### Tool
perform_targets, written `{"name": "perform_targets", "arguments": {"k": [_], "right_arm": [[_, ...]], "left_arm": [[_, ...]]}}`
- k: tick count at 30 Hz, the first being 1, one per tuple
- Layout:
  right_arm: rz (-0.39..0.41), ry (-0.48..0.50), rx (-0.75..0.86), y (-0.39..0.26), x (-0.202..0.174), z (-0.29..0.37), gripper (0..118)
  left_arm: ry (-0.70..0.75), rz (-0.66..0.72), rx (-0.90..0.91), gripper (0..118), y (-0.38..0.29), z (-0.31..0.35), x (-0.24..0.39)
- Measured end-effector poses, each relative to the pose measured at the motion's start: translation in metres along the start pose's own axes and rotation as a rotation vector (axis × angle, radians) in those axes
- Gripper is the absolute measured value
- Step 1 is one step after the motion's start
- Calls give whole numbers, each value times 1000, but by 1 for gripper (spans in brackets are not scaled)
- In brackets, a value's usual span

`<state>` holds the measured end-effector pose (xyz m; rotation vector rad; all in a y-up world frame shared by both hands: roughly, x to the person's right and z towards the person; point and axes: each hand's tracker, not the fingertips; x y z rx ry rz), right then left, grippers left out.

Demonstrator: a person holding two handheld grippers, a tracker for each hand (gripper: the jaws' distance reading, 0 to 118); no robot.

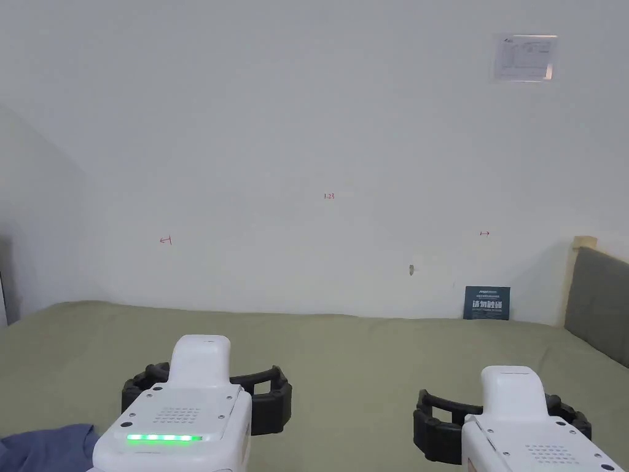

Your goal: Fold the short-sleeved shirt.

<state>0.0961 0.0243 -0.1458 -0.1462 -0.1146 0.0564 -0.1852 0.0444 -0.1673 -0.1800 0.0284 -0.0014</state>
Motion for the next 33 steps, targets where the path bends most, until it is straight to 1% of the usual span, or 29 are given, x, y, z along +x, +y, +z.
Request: {"name": "perform_targets", "arguments": {"k": [5,7,8,9,10,11,12,13,14,16,17,18,19,20,21,22,23,24,25,26,27,28,29,30,31,32,33], "right_arm": [[4,6,1,1,-2,-2,118],[29,2,7,4,-6,-3,118],[63,-4,16,5,-8,-3,118],[137,-17,31,6,-13,-3,118],[230,-33,42,7,-19,-3,118],[337,-52,60,7,-27,-3,118],[514,-84,83,4,-38,-4,118],[692,-118,90,0,-49,-6,118],[908,-154,99,-9,-60,-8,118],[1383,-223,120,-33,-79,-15,117],[1656,-227,166,-52,-78,-17,117],[1856,-182,182,-64,-75,-18,117],[1938,-153,196,-73,-71,-21,117],[2040,-141,210,-82,-71,-23,117],[1828,-130,194,-69,-71,-21,117],[1670,-83,180,-58,-70,-19,117],[1513,-88,168,-50,-67,-19,117],[1279,-89,154,-35,-62,-18,117],[1081,-81,151,-24,-56,-17,117],[793,-68,131,-9,-44,-14,117],[500,-55,108,5,-35,-9,117],[240,-2,92,15,-18,-5,117],[80,43,95,17,-6,-3,118],[-73,61,97,16,5,-2,118],[-155,72,109,14,9,-1,118],[-197,75,118,12,13,0,118],[-169,36,110,11,14,1,118]], "left_arm": [[5,22,19,118,0,2,-5],[4,50,21,118,-3,2,-8],[1,75,19,118,-4,1,-10],[-19,133,12,118,-6,0,-14],[-56,224,-7,118,-9,-2,-21],[-87,330,-39,118,-14,-6,-29],[-137,494,-88,118,-21,-12,-42],[-192,690,-155,118,-32,-20,-56],[-240,899,-227,118,-46,-29,-70],[-374,1315,-350,118,-87,-45,-91],[-427,1487,-384,118,-110,-51,-96],[-456,1630,-414,118,-130,-55,-97],[-450,1701,-462,118,-142,-56,-97],[-432,1727,-475,118,-148,-56,-98],[-410,1664,-453,118,-147,-53,-91],[-382,1565,-443,118,-139,-53,-90],[-371,1437,-410,118,-128,-53,-88],[-348,1281,-362,118,-111,-50,-84],[-320,1138,-334,118,-94,-47,-79],[-286,929,-288,118,-72,-42,-70],[-231,683,-227,118,-50,-36,-57],[-163,445,-162,118,-31,-29,-41],[-103,261,-129,118,-17,-26,-34],[-31,108,-47,118,-8,-19,-21],[24,14,38,118,-2,-13,-11],[55,-25,91,118,0,-10,-6],[85,-57,116,118,4,-4,-5]]}}
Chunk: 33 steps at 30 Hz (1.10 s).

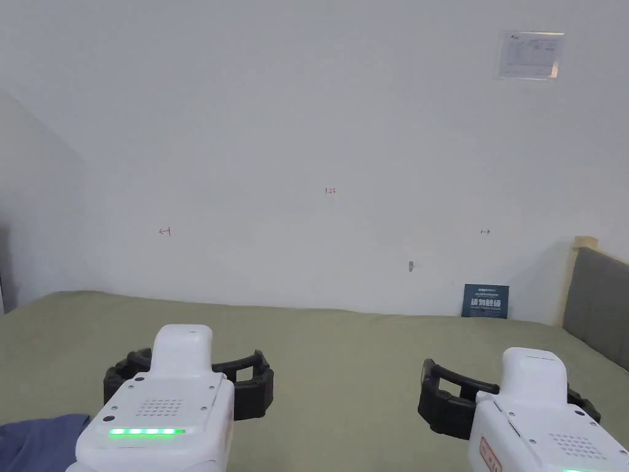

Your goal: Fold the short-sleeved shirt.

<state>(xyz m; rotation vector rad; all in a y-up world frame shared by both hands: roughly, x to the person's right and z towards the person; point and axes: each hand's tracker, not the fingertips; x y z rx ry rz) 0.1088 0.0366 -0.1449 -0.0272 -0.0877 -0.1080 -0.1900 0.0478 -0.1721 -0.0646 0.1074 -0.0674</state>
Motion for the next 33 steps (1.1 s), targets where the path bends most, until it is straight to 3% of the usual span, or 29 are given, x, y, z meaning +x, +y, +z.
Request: {"name": "perform_targets", "arguments": {"k": [4,6,20,23,28,33], "right_arm": [[110,-25,-1,-2,-4,0,118],[121,-33,0,-3,-6,0,118],[123,-30,-17,-4,-9,2,118],[103,21,-22,-4,-7,2,118],[151,-6,-23,-3,-12,0,118],[149,-5,-20,-2,-11,0,118]], "left_arm": [[-63,69,-38,118,3,-1,-6],[-60,67,-43,118,2,-1,-6],[-86,58,-59,118,0,1,-3],[-99,68,-63,118,0,1,-3],[-100,76,-63,118,1,4,-3],[-93,75,-62,118,1,4,-5]]}}
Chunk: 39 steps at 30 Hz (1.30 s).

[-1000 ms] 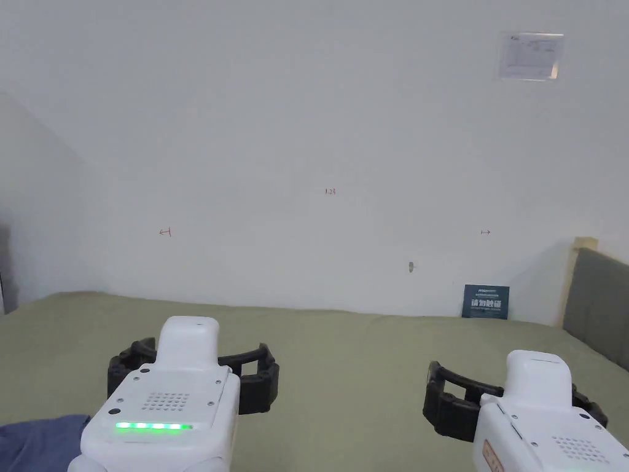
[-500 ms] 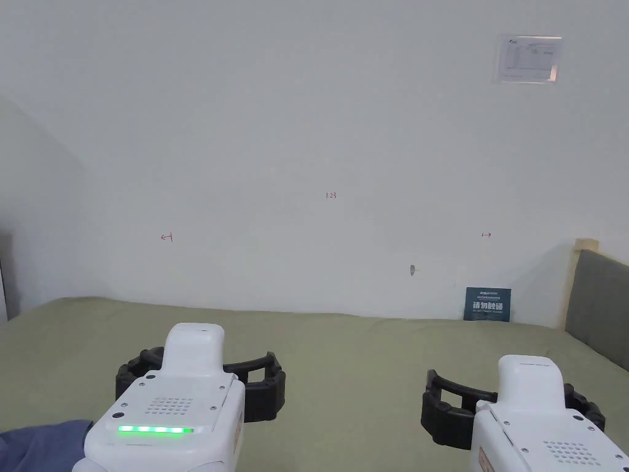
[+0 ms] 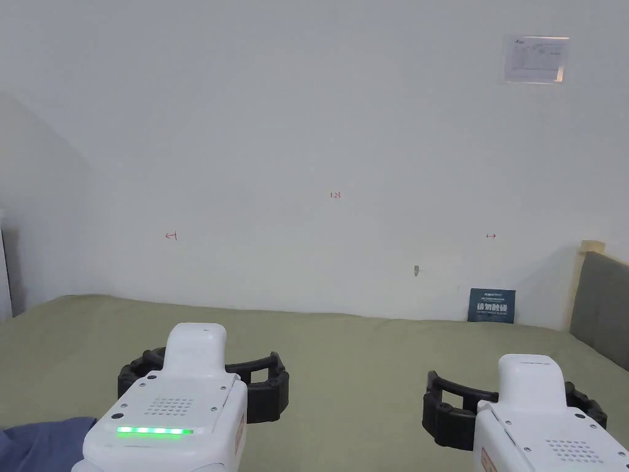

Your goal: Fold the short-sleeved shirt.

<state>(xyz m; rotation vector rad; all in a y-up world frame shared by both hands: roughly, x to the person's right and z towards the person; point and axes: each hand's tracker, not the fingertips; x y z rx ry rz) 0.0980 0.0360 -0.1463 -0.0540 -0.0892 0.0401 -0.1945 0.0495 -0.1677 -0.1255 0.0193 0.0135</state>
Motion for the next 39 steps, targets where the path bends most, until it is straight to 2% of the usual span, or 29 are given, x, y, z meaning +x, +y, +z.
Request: {"name": "perform_targets", "arguments": {"k": [39], "right_arm": [[3,-2,-46,-6,-2,-6,116]], "left_arm": [[-17,-17,-29,118,-3,-2,0]]}}
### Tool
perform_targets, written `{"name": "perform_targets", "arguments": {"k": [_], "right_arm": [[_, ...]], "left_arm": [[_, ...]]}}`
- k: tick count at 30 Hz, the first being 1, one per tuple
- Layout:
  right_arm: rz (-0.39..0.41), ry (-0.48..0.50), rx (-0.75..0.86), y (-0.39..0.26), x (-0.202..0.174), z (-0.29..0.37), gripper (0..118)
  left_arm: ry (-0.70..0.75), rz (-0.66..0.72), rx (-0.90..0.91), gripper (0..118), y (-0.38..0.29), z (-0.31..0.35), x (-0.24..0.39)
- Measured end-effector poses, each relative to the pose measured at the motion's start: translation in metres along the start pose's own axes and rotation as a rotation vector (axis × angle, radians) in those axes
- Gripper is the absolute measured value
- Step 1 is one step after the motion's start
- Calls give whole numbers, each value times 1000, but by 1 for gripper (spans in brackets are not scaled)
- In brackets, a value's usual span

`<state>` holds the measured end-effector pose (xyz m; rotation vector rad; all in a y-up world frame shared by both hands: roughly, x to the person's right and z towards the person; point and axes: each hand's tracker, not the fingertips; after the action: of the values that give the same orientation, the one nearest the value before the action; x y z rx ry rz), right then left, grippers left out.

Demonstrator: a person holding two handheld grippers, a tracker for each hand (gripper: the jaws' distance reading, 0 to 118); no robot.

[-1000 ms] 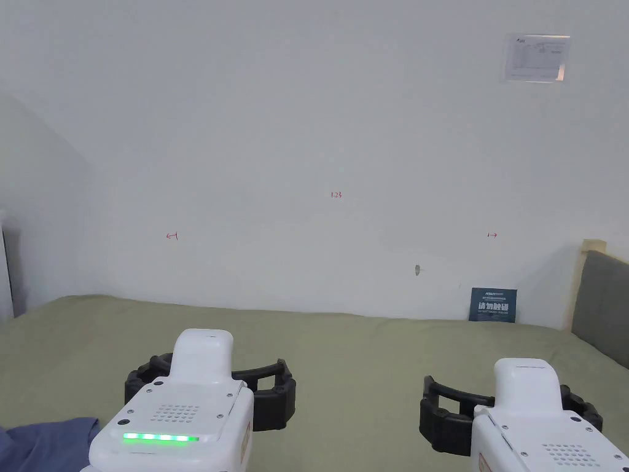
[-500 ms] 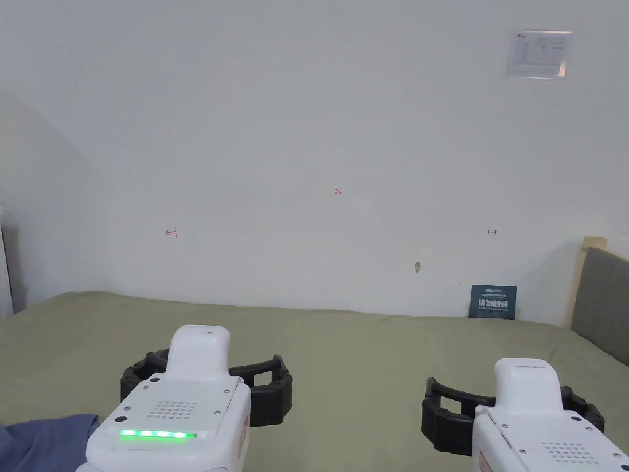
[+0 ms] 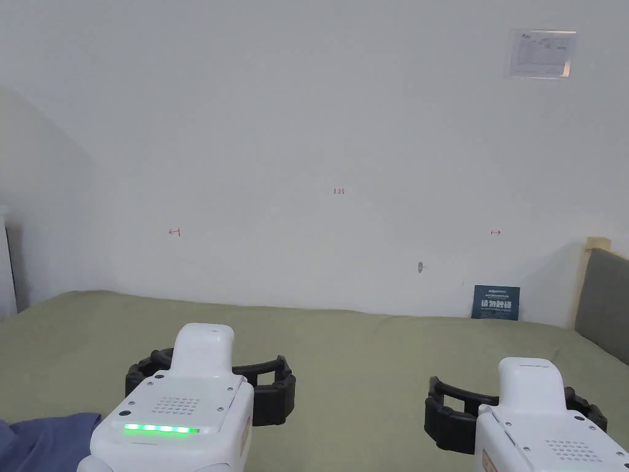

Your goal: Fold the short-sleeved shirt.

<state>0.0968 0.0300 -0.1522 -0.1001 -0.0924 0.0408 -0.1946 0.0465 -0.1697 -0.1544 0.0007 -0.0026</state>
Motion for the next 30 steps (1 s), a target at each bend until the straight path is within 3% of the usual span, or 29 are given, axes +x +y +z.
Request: {"name": "perform_targets", "arguments": {"k": [1,2,3,4,5,7,9,20,24,30], "right_arm": [[0,2,-3,0,0,0,110],[2,3,-10,0,-1,0,86],[7,6,-9,-1,-1,1,46],[15,2,-6,-2,-3,2,0],[30,-13,-6,-2,-4,2,0],[34,-69,27,-2,-3,4,0],[20,-25,-6,7,-3,7,0],[43,-17,-23,-2,-9,-4,0],[35,49,-39,-7,-46,-24,0],[29,306,-29,-7,-154,-41,0]], "left_arm": [[-2,-1,-3,118,0,0,0],[-1,-1,-4,105,-1,0,0],[-3,2,-2,70,-2,0,0],[-19,4,-3,13,-2,1,-1],[-24,2,-6,0,-3,1,0],[-9,6,-16,0,-6,-5,2],[-47,10,-36,0,-9,-6,1],[7,11,-46,0,-17,-8,-16],[112,14,-47,0,-15,0,-62],[379,23,-55,0,-13,39,-169]]}}
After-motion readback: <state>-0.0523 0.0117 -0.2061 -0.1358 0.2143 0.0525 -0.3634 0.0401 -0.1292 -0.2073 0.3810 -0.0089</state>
